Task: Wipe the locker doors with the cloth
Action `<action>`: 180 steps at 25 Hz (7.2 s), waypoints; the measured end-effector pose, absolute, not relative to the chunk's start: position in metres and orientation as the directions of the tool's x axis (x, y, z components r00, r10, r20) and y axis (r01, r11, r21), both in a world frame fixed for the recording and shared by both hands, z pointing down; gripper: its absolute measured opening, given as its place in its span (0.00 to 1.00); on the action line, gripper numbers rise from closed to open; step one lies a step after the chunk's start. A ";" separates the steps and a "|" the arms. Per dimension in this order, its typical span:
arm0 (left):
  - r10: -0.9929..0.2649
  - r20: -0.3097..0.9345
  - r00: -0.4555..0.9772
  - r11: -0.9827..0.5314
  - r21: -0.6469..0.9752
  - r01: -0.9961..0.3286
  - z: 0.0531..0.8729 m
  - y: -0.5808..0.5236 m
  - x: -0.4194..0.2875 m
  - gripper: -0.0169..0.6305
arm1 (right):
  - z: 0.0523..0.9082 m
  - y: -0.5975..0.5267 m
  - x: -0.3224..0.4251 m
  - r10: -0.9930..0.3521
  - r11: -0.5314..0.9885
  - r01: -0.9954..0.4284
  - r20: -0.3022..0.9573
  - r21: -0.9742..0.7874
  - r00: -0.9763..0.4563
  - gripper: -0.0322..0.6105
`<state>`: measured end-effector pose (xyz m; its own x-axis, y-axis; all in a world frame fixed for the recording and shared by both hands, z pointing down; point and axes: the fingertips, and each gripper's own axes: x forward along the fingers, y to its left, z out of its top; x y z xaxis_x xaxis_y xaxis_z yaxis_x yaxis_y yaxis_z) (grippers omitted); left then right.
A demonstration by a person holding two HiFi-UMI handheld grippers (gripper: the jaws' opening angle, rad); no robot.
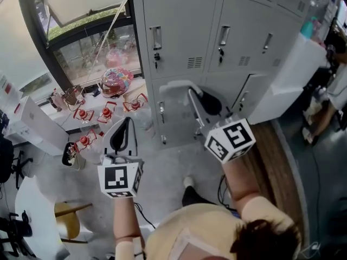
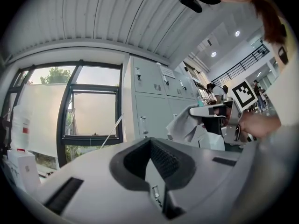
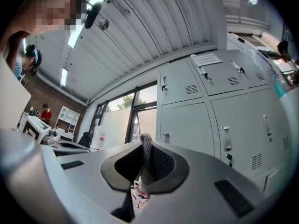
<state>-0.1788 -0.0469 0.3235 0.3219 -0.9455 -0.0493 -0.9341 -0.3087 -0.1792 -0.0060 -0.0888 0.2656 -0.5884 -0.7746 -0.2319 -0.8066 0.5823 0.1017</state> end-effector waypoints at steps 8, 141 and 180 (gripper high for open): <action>-0.952 -0.130 0.277 -0.248 -0.203 -0.947 0.284 -0.115 -0.164 0.00 | 0.222 -0.155 -0.008 -0.695 0.644 -0.756 -0.320 0.121 -0.643 0.08; -0.916 -0.185 0.356 -0.324 -0.179 -0.929 0.255 -0.293 -0.139 0.00 | 0.220 -0.348 0.042 -0.861 0.250 -0.920 -0.365 0.301 -0.354 0.08; -0.939 -0.173 0.298 -0.275 -0.148 -0.950 0.271 -0.282 -0.153 0.00 | 0.246 -0.305 0.004 -0.793 0.454 -0.853 -0.320 0.257 -0.519 0.08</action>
